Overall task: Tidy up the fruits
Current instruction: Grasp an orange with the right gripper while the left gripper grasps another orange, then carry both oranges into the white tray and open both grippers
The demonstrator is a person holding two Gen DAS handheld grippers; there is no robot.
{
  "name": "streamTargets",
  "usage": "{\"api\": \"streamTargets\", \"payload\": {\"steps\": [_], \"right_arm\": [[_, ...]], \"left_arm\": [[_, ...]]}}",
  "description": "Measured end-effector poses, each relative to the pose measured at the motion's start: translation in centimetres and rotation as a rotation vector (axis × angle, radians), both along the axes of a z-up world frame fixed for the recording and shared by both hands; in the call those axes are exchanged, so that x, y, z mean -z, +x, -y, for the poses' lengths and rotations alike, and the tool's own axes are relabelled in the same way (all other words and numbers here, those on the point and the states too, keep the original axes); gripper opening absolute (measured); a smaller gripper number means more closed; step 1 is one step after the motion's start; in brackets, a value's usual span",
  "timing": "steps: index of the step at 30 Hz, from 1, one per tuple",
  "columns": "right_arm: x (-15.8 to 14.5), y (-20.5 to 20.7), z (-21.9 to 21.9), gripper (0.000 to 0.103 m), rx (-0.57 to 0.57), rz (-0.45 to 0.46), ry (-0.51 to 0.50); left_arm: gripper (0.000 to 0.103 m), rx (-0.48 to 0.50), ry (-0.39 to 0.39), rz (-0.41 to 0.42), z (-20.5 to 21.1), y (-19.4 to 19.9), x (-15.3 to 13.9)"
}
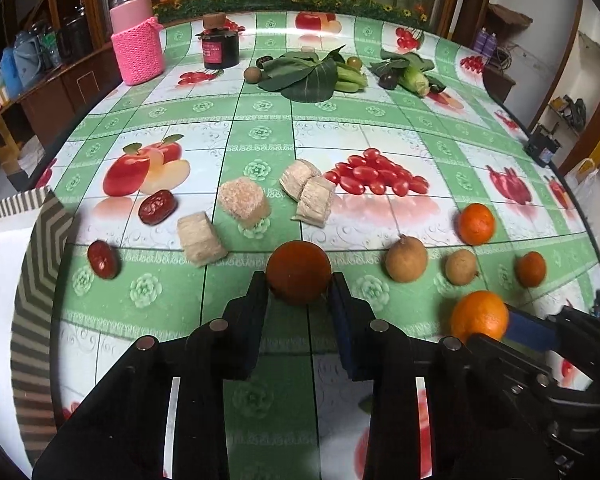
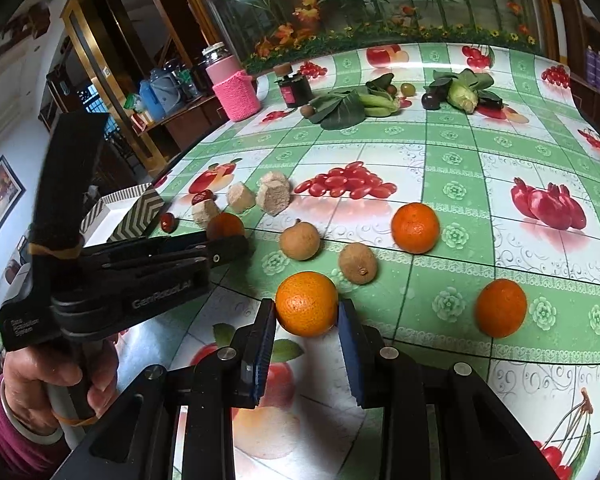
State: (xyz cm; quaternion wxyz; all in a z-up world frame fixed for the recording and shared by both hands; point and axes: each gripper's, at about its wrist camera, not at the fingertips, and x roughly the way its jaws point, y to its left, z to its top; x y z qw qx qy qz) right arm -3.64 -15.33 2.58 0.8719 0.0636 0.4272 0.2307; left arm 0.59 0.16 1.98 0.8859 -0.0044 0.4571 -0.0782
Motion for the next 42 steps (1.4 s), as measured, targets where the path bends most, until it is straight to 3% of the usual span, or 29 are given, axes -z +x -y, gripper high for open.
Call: {"api": "streamTargets", "payload": {"steps": [7, 21, 31, 42], "right_arm": [[-0.9, -0.9, -1.2, 0.031, -0.017, 0.01, 0.015], [-2.4, -2.5, -7.1, 0.031, -0.13, 0.024, 0.015], [-3.6, -2.0, -14.8, 0.031, -0.277, 0.038, 0.018], [-4.4, 1.1, -23.7, 0.031, -0.433, 0.044, 0.001]], "left_arm": [[0.03, -0.005, -0.018, 0.019, -1.4, -3.1, -1.6], [0.03, -0.108, 0.038, 0.066, -8.1, -8.5, -4.0], [0.03, -0.229, 0.095, 0.092, -14.9, -9.8, -5.2], [0.03, -0.333, 0.126, 0.057, -20.9, -10.3, -4.1]]}}
